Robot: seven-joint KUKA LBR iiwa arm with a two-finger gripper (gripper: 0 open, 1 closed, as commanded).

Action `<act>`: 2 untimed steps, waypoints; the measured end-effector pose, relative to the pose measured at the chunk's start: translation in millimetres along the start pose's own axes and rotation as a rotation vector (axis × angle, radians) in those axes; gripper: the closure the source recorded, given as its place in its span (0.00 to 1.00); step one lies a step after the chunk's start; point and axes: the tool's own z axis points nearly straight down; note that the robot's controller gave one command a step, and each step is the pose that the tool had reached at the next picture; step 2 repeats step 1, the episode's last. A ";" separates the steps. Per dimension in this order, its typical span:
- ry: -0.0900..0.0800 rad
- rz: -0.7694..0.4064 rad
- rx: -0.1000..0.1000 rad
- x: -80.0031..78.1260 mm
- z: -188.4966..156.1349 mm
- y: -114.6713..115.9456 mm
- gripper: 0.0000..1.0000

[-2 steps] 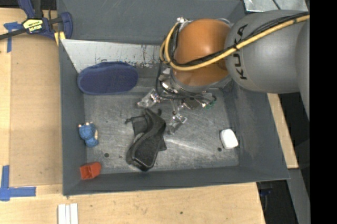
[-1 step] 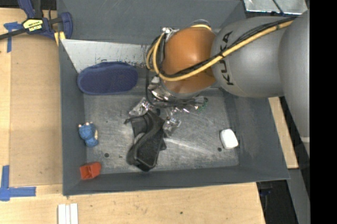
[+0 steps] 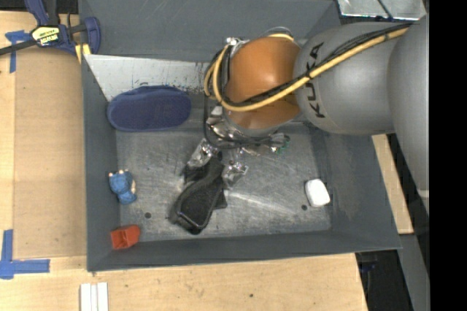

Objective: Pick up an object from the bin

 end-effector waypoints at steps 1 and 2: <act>-0.015 -0.052 -0.004 -8.9 -129.5 4.4 1.00; -0.015 -0.052 -0.004 -8.9 -129.5 4.4 1.00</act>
Offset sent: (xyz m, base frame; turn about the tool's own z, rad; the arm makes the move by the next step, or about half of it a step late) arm 0.0010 0.0120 0.1269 -0.0539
